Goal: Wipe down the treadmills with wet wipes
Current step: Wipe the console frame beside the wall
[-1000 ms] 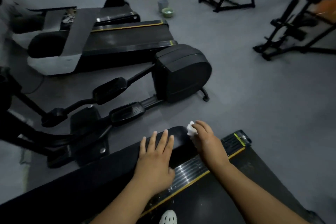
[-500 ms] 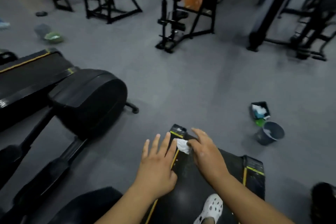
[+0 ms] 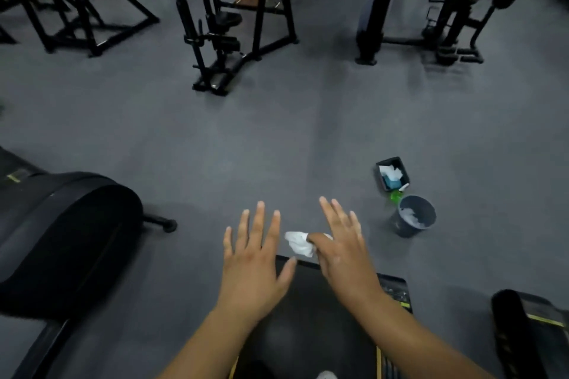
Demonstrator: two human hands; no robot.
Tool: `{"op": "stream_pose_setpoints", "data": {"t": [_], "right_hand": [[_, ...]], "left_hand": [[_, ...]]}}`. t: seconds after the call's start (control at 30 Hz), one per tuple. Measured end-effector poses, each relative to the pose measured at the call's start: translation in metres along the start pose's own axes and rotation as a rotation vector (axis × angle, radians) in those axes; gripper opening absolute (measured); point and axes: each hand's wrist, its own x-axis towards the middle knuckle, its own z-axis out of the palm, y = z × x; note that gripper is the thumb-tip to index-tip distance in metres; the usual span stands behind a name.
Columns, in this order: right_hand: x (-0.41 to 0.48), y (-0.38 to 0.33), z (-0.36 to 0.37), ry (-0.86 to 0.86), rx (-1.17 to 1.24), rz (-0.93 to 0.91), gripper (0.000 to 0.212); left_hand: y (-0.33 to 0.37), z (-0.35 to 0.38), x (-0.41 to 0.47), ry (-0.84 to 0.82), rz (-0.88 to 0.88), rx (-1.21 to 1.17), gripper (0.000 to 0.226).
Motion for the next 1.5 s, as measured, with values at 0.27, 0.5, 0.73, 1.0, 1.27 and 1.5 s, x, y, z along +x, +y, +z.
{"op": "stream_pose_setpoints", "data": {"t": [0.27, 0.5, 0.73, 1.0, 1.27, 1.5], "right_hand": [[0.143, 0.075, 0.029, 0.066, -0.012, -0.016, 0.029], [0.295, 0.144, 0.047, 0.152, -0.039, 0.008, 0.022], [0.424, 0.217, 0.096, 0.199, -0.030, -0.080, 0.018], [0.527, 0.328, 0.263, 0.235, 0.019, -0.323, 0.021], [0.589, 0.349, 0.308, 0.143, 0.231, -0.354, 0.038], [0.683, 0.239, 0.328, 0.052, 0.304, -0.626, 0.018]], "left_hand": [[-0.020, 0.026, 0.168, 0.055, 0.030, 0.006, 0.081], [-0.044, 0.031, 0.350, 0.120, 0.122, -0.025, 0.080], [-0.069, 0.043, 0.491, 0.183, 0.081, -0.020, 0.081], [-0.103, 0.192, 0.619, 0.287, -0.117, 0.005, 0.081], [-0.119, 0.213, 0.678, 0.280, -0.355, -0.038, 0.083], [-0.205, 0.161, 0.652, 0.387, -0.611, -0.005, 0.083]]}}
